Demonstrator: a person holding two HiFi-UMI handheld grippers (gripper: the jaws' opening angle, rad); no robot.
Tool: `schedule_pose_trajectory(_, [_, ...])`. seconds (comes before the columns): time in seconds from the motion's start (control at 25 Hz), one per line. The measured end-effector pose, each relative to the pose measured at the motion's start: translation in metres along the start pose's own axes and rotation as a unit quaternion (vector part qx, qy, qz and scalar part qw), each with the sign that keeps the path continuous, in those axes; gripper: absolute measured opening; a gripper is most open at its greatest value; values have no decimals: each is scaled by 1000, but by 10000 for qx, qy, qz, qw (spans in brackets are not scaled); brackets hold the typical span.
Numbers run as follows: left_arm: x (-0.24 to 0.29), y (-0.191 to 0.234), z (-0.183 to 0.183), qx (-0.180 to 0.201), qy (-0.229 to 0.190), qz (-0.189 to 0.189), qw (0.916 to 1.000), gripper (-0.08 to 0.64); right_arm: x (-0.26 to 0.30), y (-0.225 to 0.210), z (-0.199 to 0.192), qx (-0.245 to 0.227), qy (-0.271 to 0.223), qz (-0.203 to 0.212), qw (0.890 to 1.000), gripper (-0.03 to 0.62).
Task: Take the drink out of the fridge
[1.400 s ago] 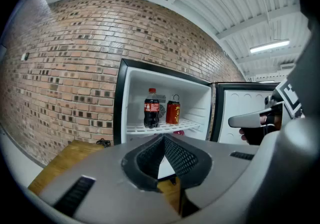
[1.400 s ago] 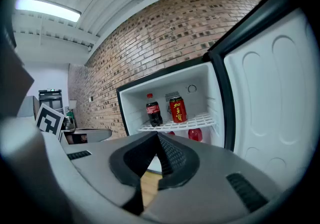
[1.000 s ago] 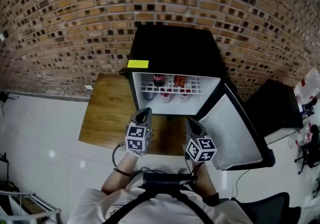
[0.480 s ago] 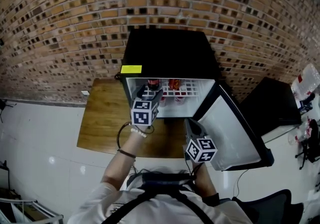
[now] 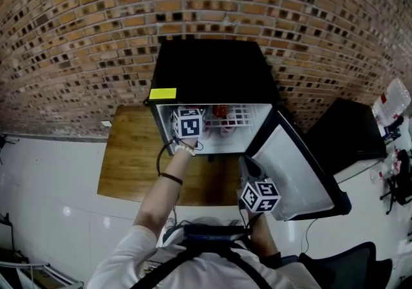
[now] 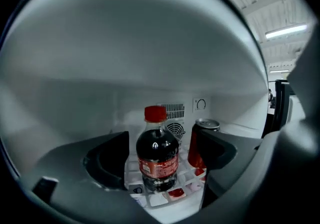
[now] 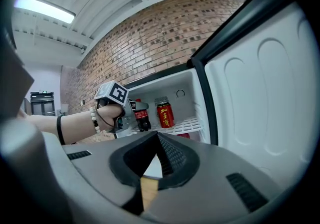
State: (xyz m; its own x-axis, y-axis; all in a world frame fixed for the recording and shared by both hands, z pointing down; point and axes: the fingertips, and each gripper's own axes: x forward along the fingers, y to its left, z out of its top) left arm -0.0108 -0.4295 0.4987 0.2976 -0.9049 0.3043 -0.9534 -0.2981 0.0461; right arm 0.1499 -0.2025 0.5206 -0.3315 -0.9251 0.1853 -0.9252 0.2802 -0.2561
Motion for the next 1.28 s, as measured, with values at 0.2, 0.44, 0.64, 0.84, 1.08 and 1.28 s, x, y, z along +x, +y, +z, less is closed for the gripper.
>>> schedule_pose_trajectory(0.2, [15,5,-6,30,225,60,9997,386,-2,-4,0,14,-4,-56,10000,17])
schedule_pose_trajectory(0.44, [18,9,-8,286,341,120,9989,307,-2,-6,2,24,-32,-71,10000,17])
schedule_pose_trajectory(0.64, [14,7,-9,252,394,53,9989,301,-3,-2,2,8,-37,-40,10000,17])
schedule_pose_trajectory(0.84, [-7,-6,-1,60,122,-169,9998,299,-4,-2,1,20,-30,-48,10000,17])
schedule_pose_trajectory(1.08, [-56,-32,-1,197,-134,-551,9982,296,-2,3,-3,24,4,24,10000,17])
schedule_pose_trajectory(1.28, [-98,-40,-31,259,-133,-713,9970,296,1,8,-6,19,46,100,9999,17])
